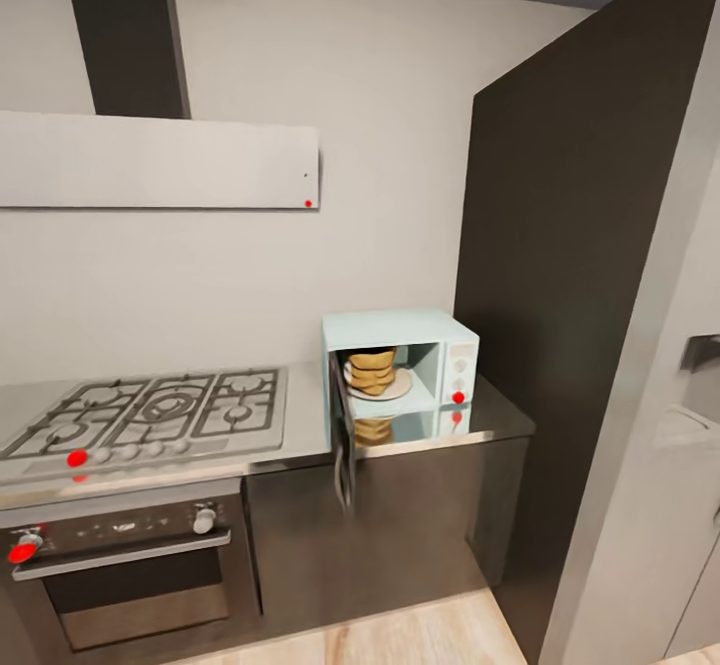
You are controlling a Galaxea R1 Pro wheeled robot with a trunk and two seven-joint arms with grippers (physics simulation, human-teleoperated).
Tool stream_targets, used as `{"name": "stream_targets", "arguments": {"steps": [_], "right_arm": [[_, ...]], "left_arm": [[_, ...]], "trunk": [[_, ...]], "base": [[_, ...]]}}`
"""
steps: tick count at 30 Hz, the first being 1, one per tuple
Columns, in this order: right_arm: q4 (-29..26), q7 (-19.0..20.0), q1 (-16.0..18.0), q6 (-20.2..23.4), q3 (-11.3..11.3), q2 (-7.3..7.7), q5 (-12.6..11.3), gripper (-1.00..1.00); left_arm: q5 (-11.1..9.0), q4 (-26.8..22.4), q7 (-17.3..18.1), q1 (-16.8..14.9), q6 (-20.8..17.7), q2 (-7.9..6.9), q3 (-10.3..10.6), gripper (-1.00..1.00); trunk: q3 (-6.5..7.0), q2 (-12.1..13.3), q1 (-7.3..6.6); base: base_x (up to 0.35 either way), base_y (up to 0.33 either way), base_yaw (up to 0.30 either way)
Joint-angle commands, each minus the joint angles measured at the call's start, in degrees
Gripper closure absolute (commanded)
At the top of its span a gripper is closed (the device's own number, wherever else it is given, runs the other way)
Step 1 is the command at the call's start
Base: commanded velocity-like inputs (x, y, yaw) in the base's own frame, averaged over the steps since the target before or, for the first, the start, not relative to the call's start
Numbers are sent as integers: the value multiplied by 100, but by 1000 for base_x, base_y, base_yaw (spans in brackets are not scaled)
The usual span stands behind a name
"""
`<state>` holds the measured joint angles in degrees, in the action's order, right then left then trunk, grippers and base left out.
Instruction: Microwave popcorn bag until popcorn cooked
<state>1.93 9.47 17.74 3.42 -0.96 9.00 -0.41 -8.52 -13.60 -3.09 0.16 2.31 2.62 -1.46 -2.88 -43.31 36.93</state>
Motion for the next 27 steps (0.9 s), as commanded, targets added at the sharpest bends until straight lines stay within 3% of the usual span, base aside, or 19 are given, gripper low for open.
{"name": "stream_targets", "arguments": {"steps": [1,15,20,23,27], "right_arm": [[9,24,5,8,-13,-4,-4,-100],[9,38,9,0,-54,5,15,-100],[9,26,9,0,-53,16,15,-100],[9,16,9,-7,-53,22,15,-100],[9,12,7,-15,-53,23,15,-100]], "left_arm": [[-36,-8,-8,2,-2,2,-12,-100],[-24,-11,-6,2,-2,-7,-12,-100],[-11,-33,-30,2,38,3,-12,-100],[0,-211,-29,2,53,1,-7,-100],[29,-854,18,2,30,-27,7,-100]], "trunk": [[-8,-6,4],[-8,-6,4],[-8,-6,4],[-8,-6,4],[-8,-6,4]], "base": [[322,0,0],[322,0,0],[156,0,0],[23,0,0],[4,0,0]]}}
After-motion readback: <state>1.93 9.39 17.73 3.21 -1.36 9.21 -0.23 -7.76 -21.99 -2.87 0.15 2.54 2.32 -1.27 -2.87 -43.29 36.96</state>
